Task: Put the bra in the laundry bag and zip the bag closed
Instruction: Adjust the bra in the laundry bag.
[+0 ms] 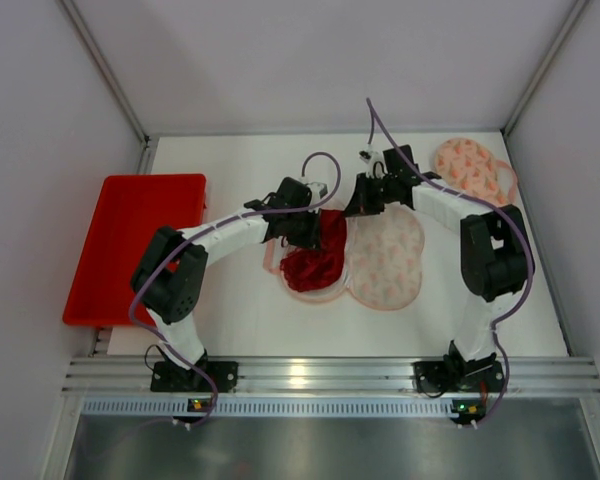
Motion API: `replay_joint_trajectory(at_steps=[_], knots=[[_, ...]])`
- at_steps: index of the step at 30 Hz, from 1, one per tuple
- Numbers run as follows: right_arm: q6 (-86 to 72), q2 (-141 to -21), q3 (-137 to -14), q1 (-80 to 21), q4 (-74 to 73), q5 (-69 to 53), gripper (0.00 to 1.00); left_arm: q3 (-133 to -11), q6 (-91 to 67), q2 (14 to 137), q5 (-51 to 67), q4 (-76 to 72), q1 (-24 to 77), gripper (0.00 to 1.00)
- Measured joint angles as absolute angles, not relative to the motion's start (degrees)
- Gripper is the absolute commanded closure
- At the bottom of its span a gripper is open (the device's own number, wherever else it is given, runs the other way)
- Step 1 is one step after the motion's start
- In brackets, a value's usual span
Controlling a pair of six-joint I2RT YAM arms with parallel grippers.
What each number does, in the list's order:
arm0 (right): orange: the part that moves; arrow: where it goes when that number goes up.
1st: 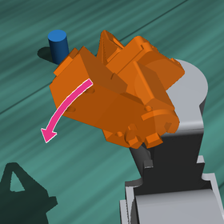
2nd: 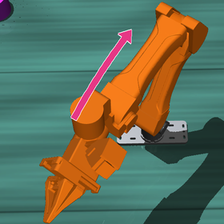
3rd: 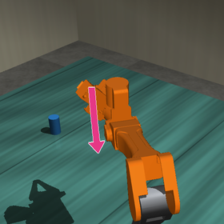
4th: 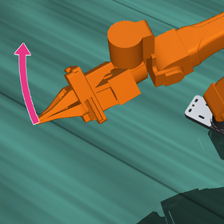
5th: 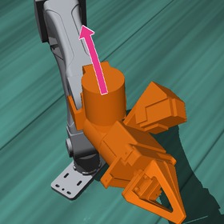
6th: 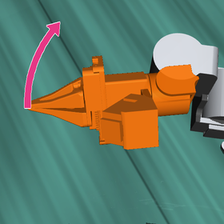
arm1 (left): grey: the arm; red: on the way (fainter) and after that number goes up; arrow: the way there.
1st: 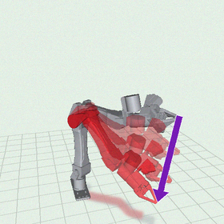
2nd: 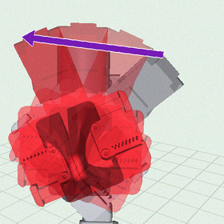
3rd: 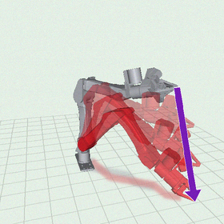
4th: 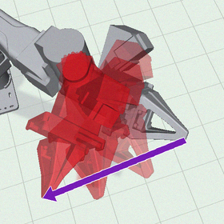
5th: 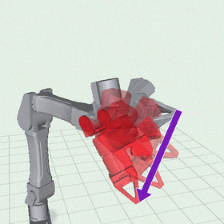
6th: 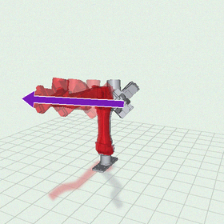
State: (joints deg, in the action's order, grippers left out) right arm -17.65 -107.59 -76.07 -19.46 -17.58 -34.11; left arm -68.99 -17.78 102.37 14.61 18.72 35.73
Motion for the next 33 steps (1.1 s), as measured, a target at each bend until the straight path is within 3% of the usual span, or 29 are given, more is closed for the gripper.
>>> replay_joint_trajectory(at_steps=[8,16,19,22,25,26,29,33], knots=[[-16.4,-108.7,-75.7,-19.4,-19.1,-32.6,1.0,-69.0,-17.8,102.4,14.8,18.7,35.7,0.94],[-15.0,-111.8,-76.1,-19.4,-21.0,-31.0,0.98,-68.8,-17.1,101.0,14.5,18.9,35.7,0.68],[-14.3,-111.8,-77.3,-19.4,-22.3,-30.7,0.87,-68.8,-16.3,98.6,13.9,19.2,35.7,0.54],[-13.4,-111.8,-78.7,-19.4,-23.0,-30.0,0.79,-68.8,-15.4,95.6,12.8,19.4,35.7,0.52],[-12.4,-111.7,-79.8,-19.4,-24.4,-28.9,0.6,-69.3,-14.5,93.4,11.9,19.7,35.7,0.49],[-11.8,-111.4,-80.3,-19.4,-25.3,-28.2,0.45,-69.4,-14.3,92.6,11.4,19.7,35.7,0.49],[-10.3,-110.3,-81.4,-19.3,-27.5,-26.6,0.29,-69.4,-14.0,90.3,10.5,20.1,35.4,0.48],[-8.3,-105.9,-81.9,-18.4,-30.6,-24.5,0.27,-69.4,-14.7,86.6,10.3,20.3,33.3,0.49]])
